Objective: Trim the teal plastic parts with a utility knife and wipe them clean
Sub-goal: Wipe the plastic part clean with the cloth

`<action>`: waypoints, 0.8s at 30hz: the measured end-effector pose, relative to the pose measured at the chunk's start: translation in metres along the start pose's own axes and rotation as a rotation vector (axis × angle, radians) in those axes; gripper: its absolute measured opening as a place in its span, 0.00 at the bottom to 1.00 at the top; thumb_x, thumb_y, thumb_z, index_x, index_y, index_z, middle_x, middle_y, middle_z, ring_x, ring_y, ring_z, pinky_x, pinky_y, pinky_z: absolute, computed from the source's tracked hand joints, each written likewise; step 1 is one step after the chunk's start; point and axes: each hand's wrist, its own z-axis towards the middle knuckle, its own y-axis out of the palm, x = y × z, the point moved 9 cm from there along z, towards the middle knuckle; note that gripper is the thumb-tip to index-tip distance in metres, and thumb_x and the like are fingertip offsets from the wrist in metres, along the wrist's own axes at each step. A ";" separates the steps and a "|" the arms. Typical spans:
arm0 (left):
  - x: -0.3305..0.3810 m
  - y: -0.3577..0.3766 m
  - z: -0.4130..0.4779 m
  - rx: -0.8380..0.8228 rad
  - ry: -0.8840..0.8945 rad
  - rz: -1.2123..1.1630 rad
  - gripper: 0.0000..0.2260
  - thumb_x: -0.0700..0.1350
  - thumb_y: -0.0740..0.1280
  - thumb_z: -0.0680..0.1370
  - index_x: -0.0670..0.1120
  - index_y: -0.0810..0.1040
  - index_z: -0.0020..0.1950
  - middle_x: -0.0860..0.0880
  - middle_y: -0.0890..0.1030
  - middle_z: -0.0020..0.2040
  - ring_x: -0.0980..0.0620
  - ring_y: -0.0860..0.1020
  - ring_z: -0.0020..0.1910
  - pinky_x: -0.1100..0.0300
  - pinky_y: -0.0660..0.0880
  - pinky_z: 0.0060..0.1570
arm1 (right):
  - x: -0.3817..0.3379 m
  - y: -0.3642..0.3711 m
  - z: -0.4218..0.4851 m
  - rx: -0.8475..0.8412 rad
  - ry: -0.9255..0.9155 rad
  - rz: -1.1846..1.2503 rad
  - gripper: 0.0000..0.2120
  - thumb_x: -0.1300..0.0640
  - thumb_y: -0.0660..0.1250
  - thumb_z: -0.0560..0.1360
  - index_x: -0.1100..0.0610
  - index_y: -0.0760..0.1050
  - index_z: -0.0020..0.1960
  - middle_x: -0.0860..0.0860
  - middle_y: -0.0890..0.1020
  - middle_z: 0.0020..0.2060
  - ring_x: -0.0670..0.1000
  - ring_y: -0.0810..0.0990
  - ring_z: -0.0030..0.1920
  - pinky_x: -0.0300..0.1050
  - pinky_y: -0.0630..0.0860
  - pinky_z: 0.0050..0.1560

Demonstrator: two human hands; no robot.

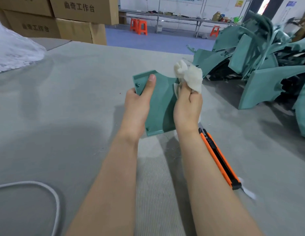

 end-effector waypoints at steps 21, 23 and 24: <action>0.012 0.006 -0.004 -0.170 0.030 0.027 0.10 0.52 0.70 0.75 0.49 0.85 0.38 0.49 0.86 0.42 0.50 0.84 0.43 0.53 0.81 0.46 | 0.041 -0.048 0.013 0.330 0.541 0.557 0.14 0.57 0.63 0.80 0.55 0.71 0.36 0.48 0.76 0.25 0.46 0.73 0.22 0.34 0.69 0.25; 0.009 -0.010 0.001 -0.038 0.004 -0.095 0.11 0.52 0.69 0.77 0.46 0.84 0.41 0.47 0.86 0.44 0.49 0.84 0.45 0.54 0.80 0.44 | 0.038 -0.068 0.018 0.451 0.449 0.573 0.10 0.58 0.60 0.81 0.57 0.73 0.41 0.51 0.77 0.34 0.49 0.76 0.30 0.39 0.74 0.30; 0.007 -0.018 0.004 0.030 -0.007 -0.175 0.11 0.52 0.68 0.78 0.46 0.83 0.43 0.47 0.86 0.45 0.49 0.84 0.45 0.55 0.80 0.43 | 0.032 -0.076 0.021 0.498 0.364 0.572 0.08 0.58 0.59 0.82 0.57 0.74 0.45 0.51 0.79 0.39 0.50 0.78 0.36 0.43 0.77 0.37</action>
